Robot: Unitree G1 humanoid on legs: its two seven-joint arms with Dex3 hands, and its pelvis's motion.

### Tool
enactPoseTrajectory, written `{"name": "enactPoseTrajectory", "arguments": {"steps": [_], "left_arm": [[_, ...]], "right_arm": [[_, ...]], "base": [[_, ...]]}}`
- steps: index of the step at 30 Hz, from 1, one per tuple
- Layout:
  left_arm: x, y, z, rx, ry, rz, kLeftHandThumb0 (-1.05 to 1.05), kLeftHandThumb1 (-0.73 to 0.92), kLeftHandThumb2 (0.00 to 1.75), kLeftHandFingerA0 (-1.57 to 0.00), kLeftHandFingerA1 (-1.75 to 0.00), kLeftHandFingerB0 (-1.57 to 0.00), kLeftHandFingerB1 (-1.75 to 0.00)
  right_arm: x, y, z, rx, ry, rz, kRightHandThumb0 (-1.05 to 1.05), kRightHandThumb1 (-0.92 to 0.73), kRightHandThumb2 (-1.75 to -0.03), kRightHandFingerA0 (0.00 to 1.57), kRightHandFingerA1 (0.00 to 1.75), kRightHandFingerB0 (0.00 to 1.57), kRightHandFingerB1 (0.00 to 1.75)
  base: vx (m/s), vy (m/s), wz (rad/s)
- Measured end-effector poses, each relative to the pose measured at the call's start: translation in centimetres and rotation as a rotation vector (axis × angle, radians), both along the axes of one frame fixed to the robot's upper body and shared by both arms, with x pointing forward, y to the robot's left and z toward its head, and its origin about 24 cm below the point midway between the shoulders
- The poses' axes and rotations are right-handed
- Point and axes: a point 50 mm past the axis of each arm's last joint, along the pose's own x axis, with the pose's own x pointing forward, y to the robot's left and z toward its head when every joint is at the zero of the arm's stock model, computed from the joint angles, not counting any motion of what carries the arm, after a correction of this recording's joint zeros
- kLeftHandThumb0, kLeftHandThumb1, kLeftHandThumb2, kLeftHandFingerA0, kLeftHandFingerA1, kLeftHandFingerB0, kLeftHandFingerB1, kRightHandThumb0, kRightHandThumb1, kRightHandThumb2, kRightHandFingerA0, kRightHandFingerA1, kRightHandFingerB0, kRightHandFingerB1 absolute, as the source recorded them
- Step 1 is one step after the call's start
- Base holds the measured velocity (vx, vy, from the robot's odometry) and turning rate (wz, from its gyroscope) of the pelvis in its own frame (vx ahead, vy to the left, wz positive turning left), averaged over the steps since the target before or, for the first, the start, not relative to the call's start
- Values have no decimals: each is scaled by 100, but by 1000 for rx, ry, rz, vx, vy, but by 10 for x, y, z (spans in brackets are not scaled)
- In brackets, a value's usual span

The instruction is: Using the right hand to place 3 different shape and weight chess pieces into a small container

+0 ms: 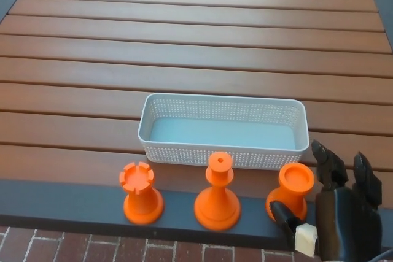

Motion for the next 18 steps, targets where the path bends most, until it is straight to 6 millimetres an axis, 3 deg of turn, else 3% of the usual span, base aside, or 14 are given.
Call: {"name": "enactPoseTrajectory", "arguments": {"steps": [4, 5, 6, 8, 9, 12, 13, 14, 15, 16, 17, 18], "left_arm": [[0, 0, 0, -3, 0, -3, -9, 56, 107, -112, -138, -97, -109], [0, 1, 0, -4, 0, -2, -9, 56, 106, -112, -139, -97, -111], [0, 1, 0, -8, -1, 1, -9, 56, 105, -111, -138, -97, -112], [0, 0, 0, -11, -3, 2, -9, 56, 105, -111, -138, -97, -112], [0, 0, 0, -12, -4, 3, -9, 56, 106, -111, -137, -96, -109], [-1, 0, 0, -21, -8, 4, -10, 57, 106, -112, -136, -96, -108], [-1, 0, 0, -23, -9, 4, -10, 56, 107, -112, -137, -97, -109], [-1, 0, 0, -26, -11, 6, -10, 56, 107, -112, -137, -97, -109], [-1, 0, 0, -28, -11, 6, -12, 55, 108, -113, -136, -98, -109], [-1, 0, 0, -30, -12, 8, -12, 55, 108, -113, -136, -98, -109], [-2, 0, 0, -34, -13, 11, -11, 54, 107, -112, -139, -98, -109], [-2, 0, 0, -34, -13, 12, -12, 55, 107, -114, -138, -99, -110]], "right_arm": [[-1, 0, -1, -6, 0, -3, -71, -63, -60, 3, 36, 24, 29], [-1, 0, -1, -7, 0, -2, -74, -50, -86, 4, 37, 17, 43], [-1, 2, 0, -7, -1, 2, -77, -52, -87, 3, 47, 18, 43], [-1, 4, 1, -8, -6, 10, -77, -52, -87, 3, 47, 18, 43], [-1, 5, 2, -7, -7, 12, -73, -65, -60, 16, 52, 26, 31], [-2, 9, 4, -11, -12, 23, -71, -64, -61, 23, 53, 27, 30], [-2, 9, 4, -11, -12, 23, -68, -64, -60, 45, 58, 32, 31], [-1, 10, 4, -13, -11, 24, -68, -64, -60, 45, 58, 32, 31], [-1, 10, 4, -13, -11, 24, -62, -63, -59, 70, 55, 39, 33], [-1, 10, 4, -13, -11, 23, -62, -63, -59, 70, 55, 39, 33], [-1, 10, 5, 0, -12, 18, -62, -63, -60, 71, 54, 41, 33], [-1, 11, 6, 7, -13, 16, -65, -52, -89, 66, 64, 32, 47]], "base": [[0, 0, 0], [0, 0, 0], [0, 0, 0], [0, 0, 0], [0, 0, 0], [0, 0, 0], [0, 0, 0], [0, 0, 0], [0, 0, 0], [0, 0, 0], [0, 0, 0], [0, 0, 0]]}}
